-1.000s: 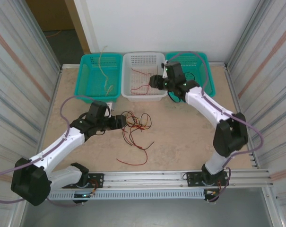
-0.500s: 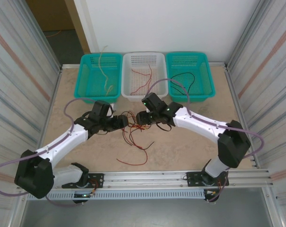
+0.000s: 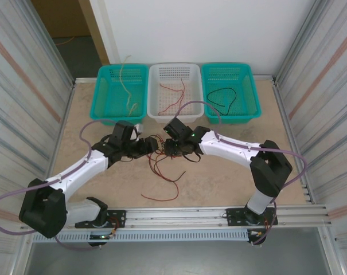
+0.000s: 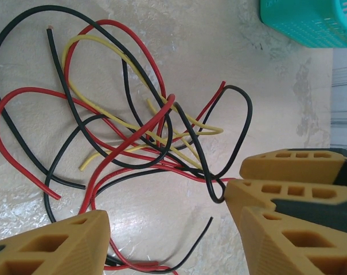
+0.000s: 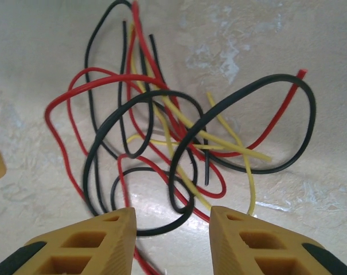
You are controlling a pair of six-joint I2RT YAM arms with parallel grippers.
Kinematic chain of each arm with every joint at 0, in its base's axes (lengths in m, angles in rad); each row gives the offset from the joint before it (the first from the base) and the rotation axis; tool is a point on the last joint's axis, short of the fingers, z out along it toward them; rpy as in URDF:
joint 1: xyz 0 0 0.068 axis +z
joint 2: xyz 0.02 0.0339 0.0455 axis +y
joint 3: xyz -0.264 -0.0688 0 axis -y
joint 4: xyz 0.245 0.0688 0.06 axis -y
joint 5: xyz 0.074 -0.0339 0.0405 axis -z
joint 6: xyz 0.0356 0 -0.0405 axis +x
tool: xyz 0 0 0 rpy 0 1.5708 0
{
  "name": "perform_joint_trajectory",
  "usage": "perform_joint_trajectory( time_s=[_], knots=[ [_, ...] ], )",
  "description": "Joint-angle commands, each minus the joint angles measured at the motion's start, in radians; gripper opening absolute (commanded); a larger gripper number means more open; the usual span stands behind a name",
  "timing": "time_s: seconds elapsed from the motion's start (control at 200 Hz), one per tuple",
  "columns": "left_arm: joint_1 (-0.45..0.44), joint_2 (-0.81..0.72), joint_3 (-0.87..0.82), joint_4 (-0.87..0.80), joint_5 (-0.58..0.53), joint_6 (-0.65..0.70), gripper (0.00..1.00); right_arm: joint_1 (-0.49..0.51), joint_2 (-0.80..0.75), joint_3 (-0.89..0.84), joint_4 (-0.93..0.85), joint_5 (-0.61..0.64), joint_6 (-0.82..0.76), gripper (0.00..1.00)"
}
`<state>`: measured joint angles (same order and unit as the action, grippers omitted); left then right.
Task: Untangle the cables
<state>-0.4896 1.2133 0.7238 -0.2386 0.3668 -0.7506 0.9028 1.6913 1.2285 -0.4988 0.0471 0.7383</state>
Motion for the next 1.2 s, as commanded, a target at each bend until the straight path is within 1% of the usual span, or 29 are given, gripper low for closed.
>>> perform_joint_trajectory(
  time_s=[0.0,0.05,0.155,0.205,0.291,0.361,0.411,0.516,0.576,0.626,0.681,0.807,0.932,1.047,1.162,1.197],
  knots=[
    [0.009,0.011,-0.009,0.023,0.031,-0.025,0.6,-0.002,0.01,0.022,0.006,0.035,0.067,0.37],
    [0.007,0.021,-0.012,0.052,0.05,-0.04,0.59,-0.006,0.009,0.022,0.006,0.039,0.082,0.38],
    [0.008,0.051,-0.008,0.087,0.081,-0.045,0.58,-0.022,0.001,0.012,0.027,0.041,0.111,0.42],
    [0.008,0.07,-0.002,0.098,0.092,-0.046,0.57,-0.029,-0.003,0.003,0.051,0.04,0.122,0.42],
    [0.005,0.1,0.005,0.124,0.119,-0.053,0.56,-0.042,0.001,-0.001,0.077,0.038,0.139,0.36],
    [0.0,0.125,0.003,0.16,0.119,-0.061,0.55,-0.053,0.013,0.005,0.085,0.019,0.148,0.26],
    [-0.001,0.15,0.003,0.19,0.125,-0.072,0.53,-0.054,0.021,0.01,0.079,0.02,0.151,0.23],
    [-0.002,0.191,0.001,0.266,0.149,-0.114,0.48,-0.061,0.037,0.011,0.076,0.003,0.159,0.22],
    [-0.002,0.201,-0.004,0.301,0.16,-0.128,0.45,-0.066,0.046,0.006,0.097,-0.022,0.163,0.26],
    [-0.001,0.204,-0.002,0.305,0.168,-0.126,0.43,-0.072,0.056,0.006,0.11,-0.041,0.169,0.26],
    [-0.001,0.204,0.003,0.292,0.167,-0.115,0.42,-0.076,0.069,0.012,0.117,-0.055,0.176,0.25],
    [-0.001,0.202,-0.012,0.301,0.17,-0.106,0.37,-0.07,0.073,0.007,0.139,-0.062,0.174,0.13],
    [-0.001,0.21,-0.029,0.328,0.181,-0.12,0.37,-0.062,0.049,-0.003,0.144,-0.058,0.176,0.05],
    [-0.001,0.223,-0.048,0.383,0.194,-0.152,0.38,-0.049,0.026,-0.012,0.159,-0.048,0.159,0.0],
    [-0.003,0.23,-0.052,0.412,0.204,-0.171,0.38,-0.045,0.016,-0.015,0.172,-0.063,0.161,0.0],
    [-0.004,0.232,-0.052,0.418,0.205,-0.173,0.35,-0.042,0.014,-0.017,0.176,-0.059,0.159,0.0]
  ],
)
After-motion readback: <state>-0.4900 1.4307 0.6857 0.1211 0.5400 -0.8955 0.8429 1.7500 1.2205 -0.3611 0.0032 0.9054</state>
